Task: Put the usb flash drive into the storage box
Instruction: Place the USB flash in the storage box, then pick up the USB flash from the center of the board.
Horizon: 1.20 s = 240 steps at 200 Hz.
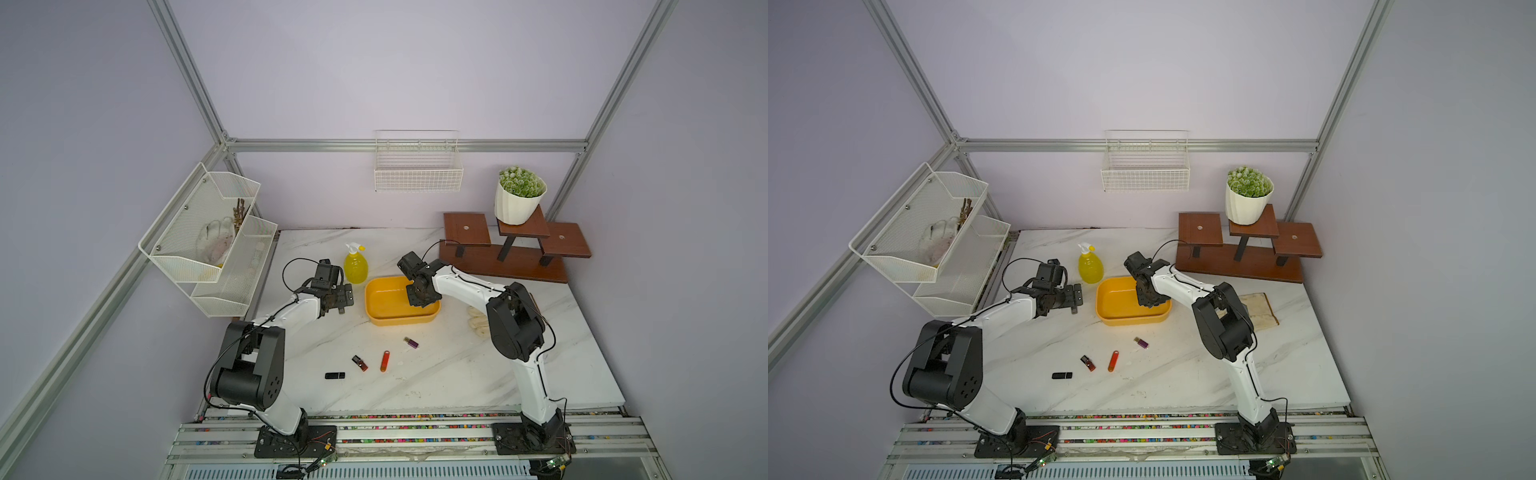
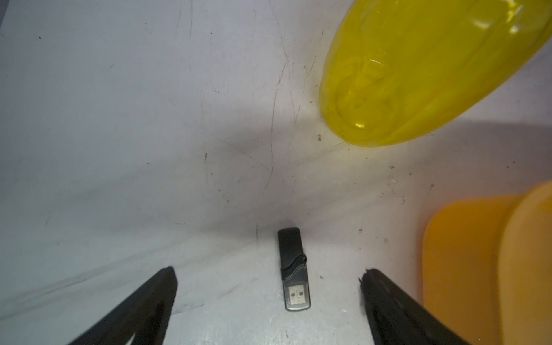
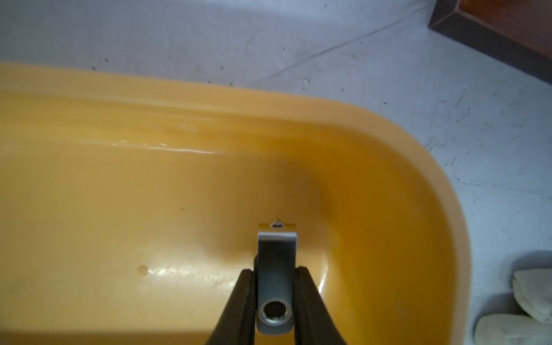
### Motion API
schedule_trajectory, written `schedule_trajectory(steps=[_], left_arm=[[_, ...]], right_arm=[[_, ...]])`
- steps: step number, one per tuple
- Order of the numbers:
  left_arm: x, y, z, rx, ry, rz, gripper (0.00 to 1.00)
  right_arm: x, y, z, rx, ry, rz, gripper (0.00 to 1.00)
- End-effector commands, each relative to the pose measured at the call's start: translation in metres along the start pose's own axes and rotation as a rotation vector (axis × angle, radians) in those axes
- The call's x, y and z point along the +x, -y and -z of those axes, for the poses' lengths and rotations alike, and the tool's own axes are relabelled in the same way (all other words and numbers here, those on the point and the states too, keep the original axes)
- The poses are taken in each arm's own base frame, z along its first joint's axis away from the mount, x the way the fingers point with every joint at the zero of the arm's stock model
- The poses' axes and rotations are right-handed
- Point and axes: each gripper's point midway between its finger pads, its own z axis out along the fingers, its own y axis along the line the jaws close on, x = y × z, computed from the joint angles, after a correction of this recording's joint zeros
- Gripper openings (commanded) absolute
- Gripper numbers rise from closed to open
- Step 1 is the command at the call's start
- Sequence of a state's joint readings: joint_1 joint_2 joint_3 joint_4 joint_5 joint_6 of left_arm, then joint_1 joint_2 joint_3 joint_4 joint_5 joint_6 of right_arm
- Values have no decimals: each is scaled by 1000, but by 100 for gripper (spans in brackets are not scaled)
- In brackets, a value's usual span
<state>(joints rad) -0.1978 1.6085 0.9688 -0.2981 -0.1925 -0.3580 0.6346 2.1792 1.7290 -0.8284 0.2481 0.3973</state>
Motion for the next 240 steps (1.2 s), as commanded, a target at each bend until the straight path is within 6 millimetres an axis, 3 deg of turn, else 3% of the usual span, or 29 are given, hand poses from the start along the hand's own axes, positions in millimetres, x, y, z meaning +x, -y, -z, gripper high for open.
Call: schedule_trajectory(steps=[1,22,74,101,124,147,186,240], left_arm=[[-12,10,2,43,13,39,99],[-6,12,-5,49,-20,46,97],[5,13,-10,52,-57,60,93],[7,14,-13,55,-67,52,94],[9,15,-15,58,-84,56,93],[9,17,-16,59,-99,65,90],[17,16,-21,50,-142,70,79],[31,14,-34,19,-220,64,71]], right_arm=[[0,4,-10,22,6,7,4],[1,4,-14,24,-2,8,18],[4,5,-19,18,-12,1,24],[5,6,-21,23,-15,5,43],[2,6,-16,19,-5,-4,52],[-13,6,8,-8,54,-31,53],[-44,13,68,-46,195,-77,52],[-62,36,129,-19,326,-98,50]])
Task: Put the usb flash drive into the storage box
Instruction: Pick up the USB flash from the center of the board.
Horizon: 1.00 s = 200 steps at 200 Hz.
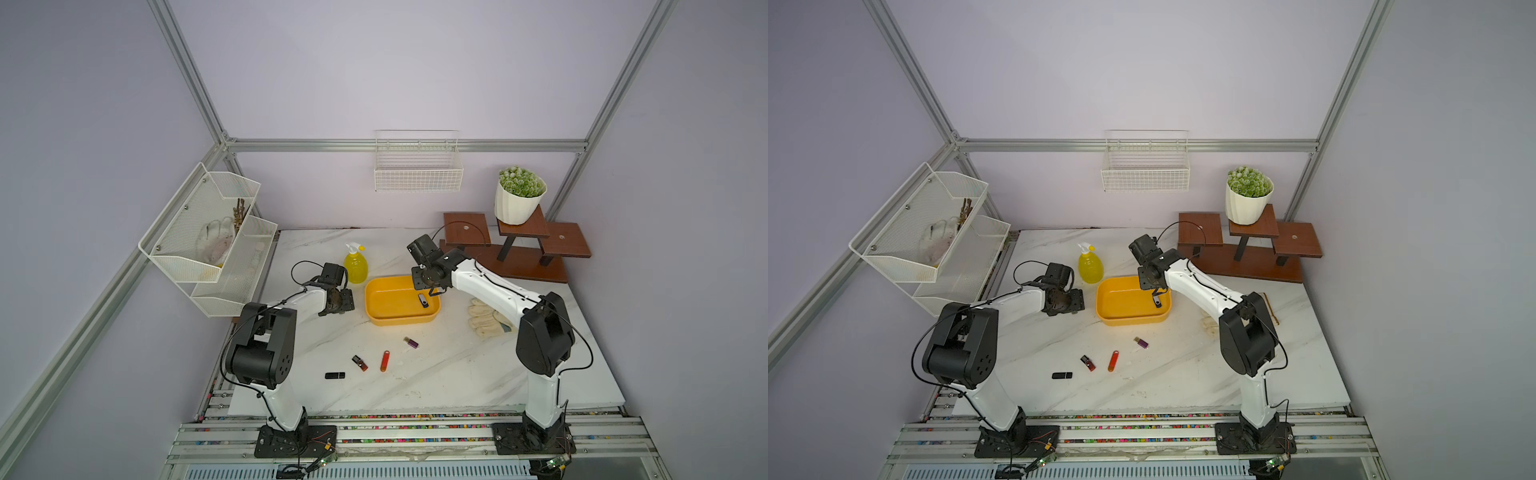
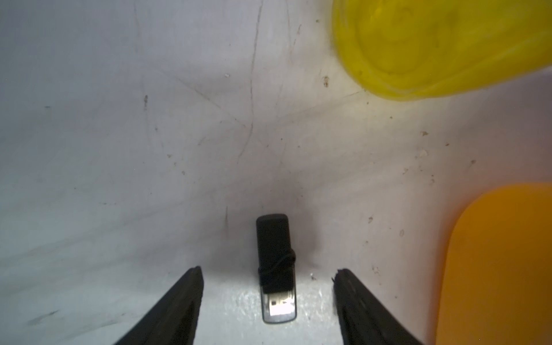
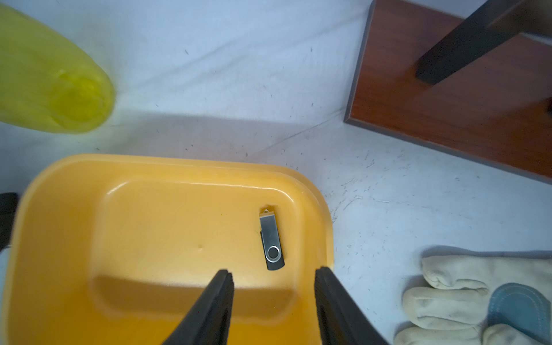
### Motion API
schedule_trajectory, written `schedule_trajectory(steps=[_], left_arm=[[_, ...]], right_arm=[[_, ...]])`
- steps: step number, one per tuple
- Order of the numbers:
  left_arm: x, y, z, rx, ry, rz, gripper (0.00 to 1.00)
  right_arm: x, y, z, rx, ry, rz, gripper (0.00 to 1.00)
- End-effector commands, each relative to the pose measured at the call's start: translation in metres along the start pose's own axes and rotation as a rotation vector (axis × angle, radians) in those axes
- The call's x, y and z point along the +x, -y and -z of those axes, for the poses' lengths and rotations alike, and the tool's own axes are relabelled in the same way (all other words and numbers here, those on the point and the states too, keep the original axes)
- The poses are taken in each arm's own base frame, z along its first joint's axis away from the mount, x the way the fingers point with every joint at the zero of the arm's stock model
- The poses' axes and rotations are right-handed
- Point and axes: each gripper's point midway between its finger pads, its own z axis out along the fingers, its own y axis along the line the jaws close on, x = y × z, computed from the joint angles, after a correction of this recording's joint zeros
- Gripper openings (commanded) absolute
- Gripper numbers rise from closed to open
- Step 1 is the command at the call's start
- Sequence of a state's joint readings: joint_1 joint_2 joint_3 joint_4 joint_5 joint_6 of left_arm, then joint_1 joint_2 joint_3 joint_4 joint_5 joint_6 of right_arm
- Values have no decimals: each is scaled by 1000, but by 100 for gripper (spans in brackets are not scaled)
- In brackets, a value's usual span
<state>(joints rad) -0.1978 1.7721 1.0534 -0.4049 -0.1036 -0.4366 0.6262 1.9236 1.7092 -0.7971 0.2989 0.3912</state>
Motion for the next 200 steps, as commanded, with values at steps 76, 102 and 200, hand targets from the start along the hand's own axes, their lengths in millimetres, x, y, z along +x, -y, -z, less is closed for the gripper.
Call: schedule_trajectory(steps=[76,102,200], left_arm=[[-1,2,-8,-23,-68,-8,52],[2,1,-10,-31,-85,-19,47],[17,0,-17,-35,-148,-39,33]], right_arm=[[-28,29,46,59,116,-24,49],[-27,33,48,63,115,-28,49],[-27,42,52,76,119,-35,49]])
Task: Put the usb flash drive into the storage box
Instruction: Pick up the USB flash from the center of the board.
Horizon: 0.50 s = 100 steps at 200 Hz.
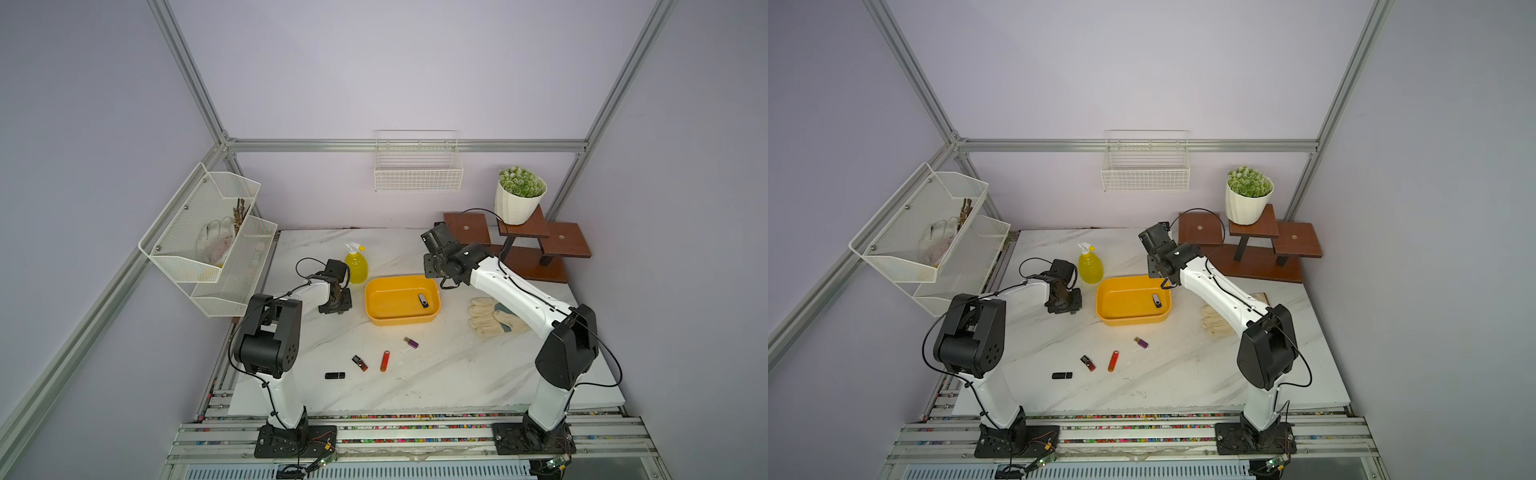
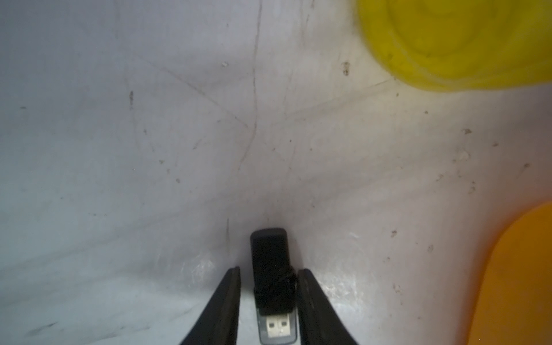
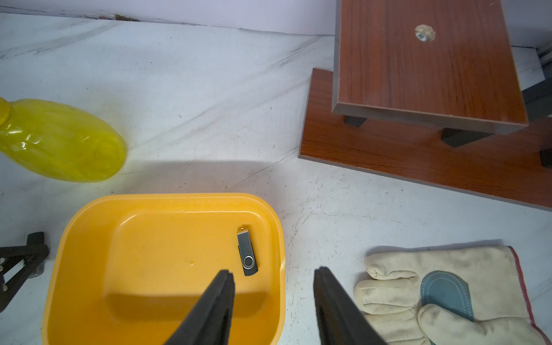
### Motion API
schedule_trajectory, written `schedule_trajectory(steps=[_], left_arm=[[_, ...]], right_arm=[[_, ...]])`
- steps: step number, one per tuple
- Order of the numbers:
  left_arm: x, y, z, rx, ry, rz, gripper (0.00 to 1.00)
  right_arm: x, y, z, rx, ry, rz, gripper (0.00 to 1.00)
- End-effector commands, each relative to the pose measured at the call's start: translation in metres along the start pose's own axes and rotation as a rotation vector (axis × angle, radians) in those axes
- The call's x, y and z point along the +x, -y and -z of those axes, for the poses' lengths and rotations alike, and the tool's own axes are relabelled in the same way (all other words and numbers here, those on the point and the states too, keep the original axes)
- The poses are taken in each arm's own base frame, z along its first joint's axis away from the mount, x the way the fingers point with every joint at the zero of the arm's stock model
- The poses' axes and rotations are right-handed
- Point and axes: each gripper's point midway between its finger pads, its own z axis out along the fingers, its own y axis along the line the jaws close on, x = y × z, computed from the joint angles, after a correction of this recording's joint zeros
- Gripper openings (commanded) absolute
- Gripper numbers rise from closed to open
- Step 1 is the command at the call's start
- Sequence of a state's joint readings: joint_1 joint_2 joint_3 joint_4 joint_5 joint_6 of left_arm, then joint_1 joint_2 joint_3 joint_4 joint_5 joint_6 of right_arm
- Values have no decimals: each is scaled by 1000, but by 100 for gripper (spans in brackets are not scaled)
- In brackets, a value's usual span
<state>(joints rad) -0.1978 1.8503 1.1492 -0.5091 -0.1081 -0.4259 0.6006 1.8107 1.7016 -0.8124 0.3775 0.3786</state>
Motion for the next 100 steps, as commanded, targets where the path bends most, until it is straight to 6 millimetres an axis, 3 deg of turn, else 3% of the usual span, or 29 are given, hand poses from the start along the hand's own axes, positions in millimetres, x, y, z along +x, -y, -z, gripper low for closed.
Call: schedule_trajectory(steps=[1,53,100], left_arm=[[16,1,-9,2,-71,-21,33],[23,-3,-13,-18,-102,-27,21],[24,-1,-11,-3,-106,-28,0]], right_arm=[[-2,11,9,21,11,2,49],[-1,16,10,26,12,-1,49],[-2,18,14,27,18,-4,49]])
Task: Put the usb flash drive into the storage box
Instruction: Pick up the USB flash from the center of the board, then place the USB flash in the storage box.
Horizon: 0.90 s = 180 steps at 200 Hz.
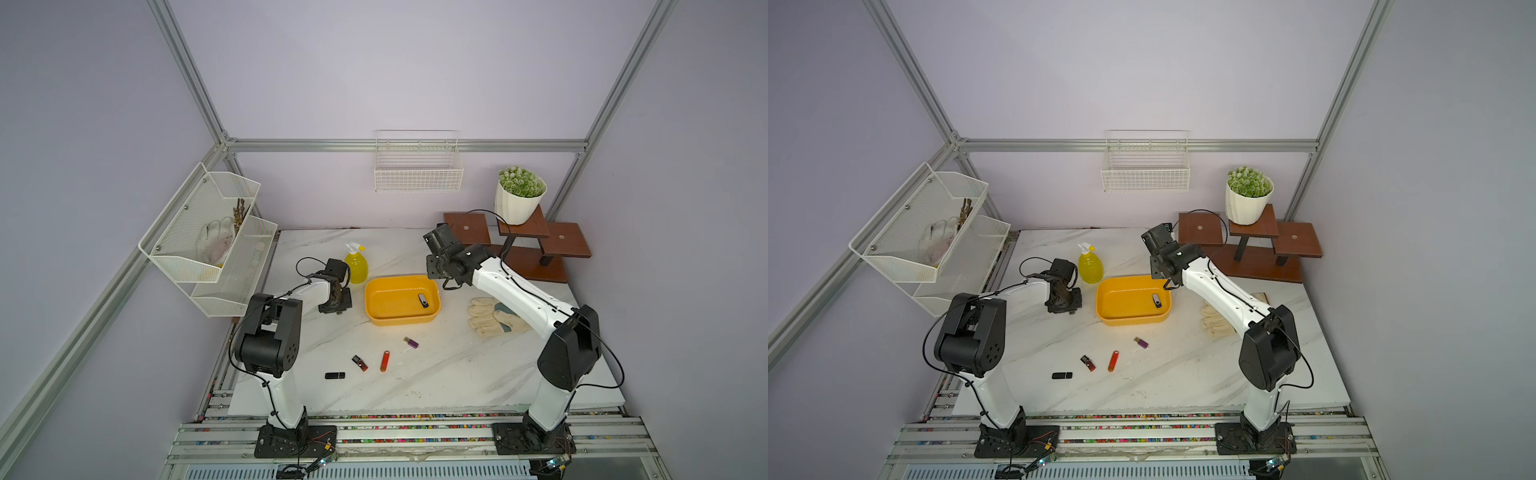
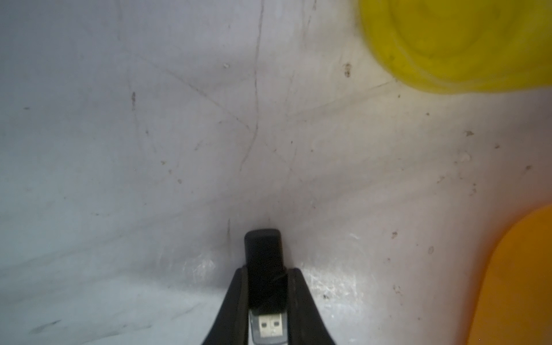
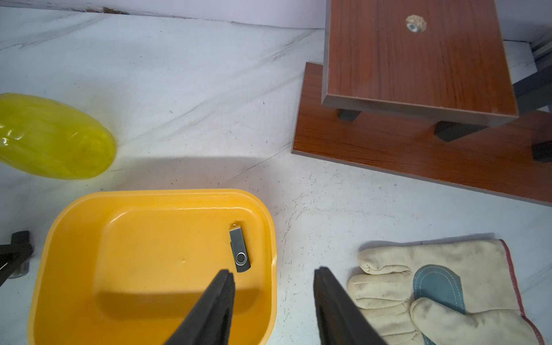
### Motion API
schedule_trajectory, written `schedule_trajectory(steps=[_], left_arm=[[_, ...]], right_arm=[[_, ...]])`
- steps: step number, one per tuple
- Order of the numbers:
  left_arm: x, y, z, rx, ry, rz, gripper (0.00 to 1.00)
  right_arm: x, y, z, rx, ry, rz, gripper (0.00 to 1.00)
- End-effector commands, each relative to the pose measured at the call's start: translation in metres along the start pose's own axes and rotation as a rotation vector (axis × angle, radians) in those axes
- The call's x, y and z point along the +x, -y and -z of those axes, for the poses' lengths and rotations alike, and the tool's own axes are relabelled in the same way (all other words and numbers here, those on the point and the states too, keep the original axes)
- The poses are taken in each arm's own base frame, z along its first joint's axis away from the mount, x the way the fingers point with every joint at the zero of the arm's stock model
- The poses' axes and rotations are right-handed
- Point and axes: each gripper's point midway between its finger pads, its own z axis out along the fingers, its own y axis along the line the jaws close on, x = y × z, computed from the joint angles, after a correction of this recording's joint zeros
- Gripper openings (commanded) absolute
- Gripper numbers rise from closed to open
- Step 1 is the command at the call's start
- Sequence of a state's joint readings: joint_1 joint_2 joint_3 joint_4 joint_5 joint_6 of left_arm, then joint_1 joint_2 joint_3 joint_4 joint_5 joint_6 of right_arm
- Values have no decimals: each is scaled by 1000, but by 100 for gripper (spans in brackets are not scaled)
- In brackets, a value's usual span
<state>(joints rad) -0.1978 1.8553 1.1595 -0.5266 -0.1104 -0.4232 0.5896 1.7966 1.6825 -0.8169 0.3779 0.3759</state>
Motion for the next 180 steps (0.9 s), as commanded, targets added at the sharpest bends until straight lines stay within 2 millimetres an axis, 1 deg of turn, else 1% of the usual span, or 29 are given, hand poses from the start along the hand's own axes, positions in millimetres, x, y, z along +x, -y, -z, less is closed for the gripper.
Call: schedule_trajectory(steps=[1,39,65,101,124,163,180], left_arm=[[23,0,-11,4,-94,-26,0],[17,5,-2,29,-86,-36,0],[10,7,15,38,-73,-33,0],[-3,4,54,30,-54,-32,0],[-14,7,84,49,-22,-39,0],[-39,23,132,116,43,-58,0],[-52,38,150,152,71,-75,0]], right_arm=[[-5,10,13,16,26,-2,49],[-5,12,15,18,26,-5,49],[-5,13,16,18,28,-7,49],[-8,19,17,31,36,-10,49],[-14,34,21,64,48,-24,49],[-22,62,32,84,72,-69,49],[-22,73,36,101,78,-81,49]])
